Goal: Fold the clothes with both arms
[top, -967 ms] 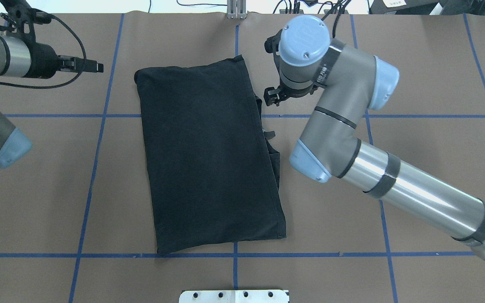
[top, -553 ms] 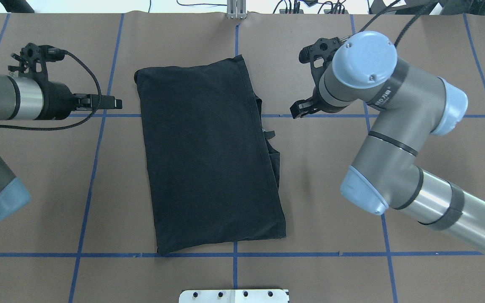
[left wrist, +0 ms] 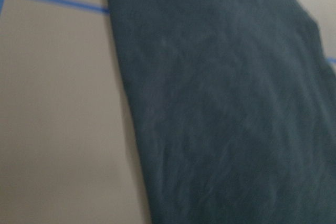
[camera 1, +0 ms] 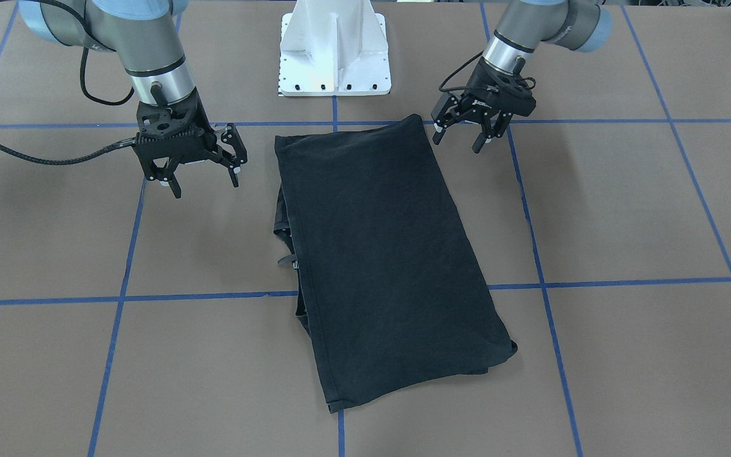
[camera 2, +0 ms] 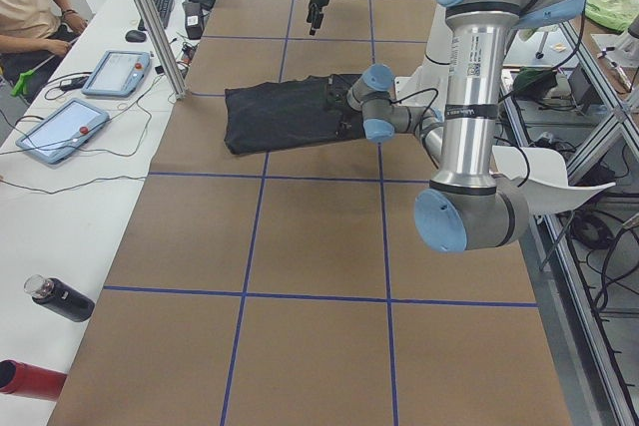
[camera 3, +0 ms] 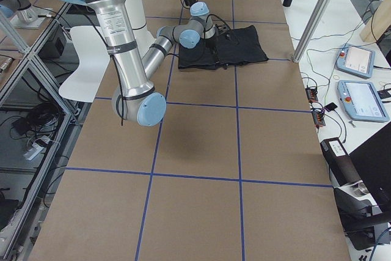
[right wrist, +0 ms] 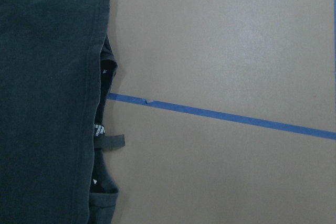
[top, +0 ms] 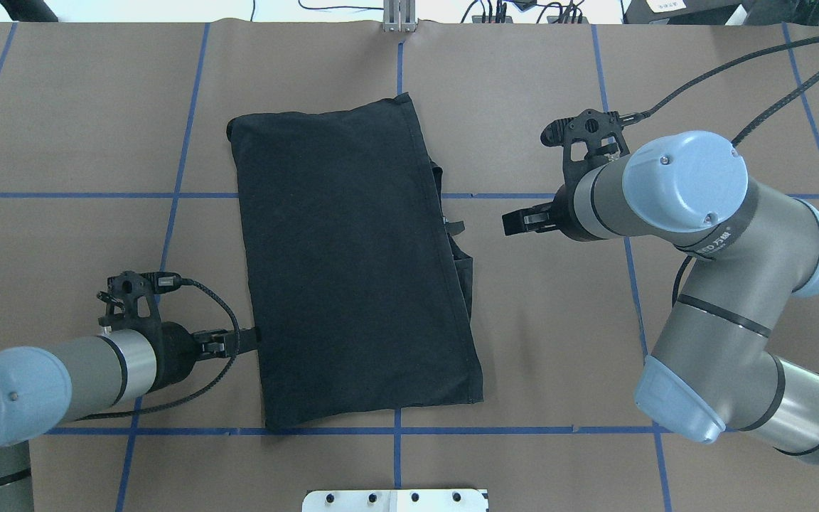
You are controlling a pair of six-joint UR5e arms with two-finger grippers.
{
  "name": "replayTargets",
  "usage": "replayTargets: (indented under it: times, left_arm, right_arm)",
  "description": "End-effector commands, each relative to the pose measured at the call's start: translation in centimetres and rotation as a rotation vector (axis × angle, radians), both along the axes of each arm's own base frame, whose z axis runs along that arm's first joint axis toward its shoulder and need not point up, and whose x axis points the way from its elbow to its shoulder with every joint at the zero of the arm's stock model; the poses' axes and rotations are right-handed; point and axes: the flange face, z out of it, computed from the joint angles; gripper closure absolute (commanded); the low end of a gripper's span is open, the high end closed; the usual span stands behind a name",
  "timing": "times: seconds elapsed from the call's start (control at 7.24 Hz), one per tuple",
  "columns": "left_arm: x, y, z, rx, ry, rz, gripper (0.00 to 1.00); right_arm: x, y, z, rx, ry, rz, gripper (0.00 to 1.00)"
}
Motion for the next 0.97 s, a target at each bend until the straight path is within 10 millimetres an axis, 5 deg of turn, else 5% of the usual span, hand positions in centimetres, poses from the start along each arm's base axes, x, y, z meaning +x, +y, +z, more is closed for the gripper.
replayTargets:
  times: [0.0,0.41,0.83]
  left_arm:
    - [3.0,3.9,0.4,-0.03,-0.055,0.008,0.0]
    - [6.4,5.5,-2.3,-0.037,-0.11,0.043,0.03]
    - [8.1,7.9,-2.1,-0.038,-0.126,0.092,0.32]
  right_arm:
    - [0.1,0.1,0.0,0.004,-0.005,0.003,0.0]
    - [0.1,-0.1,0.0,0.01,0.001,0.014,0.0]
    - [-0.1,0.0,0.0,0.012,0.001,0.012,0.0]
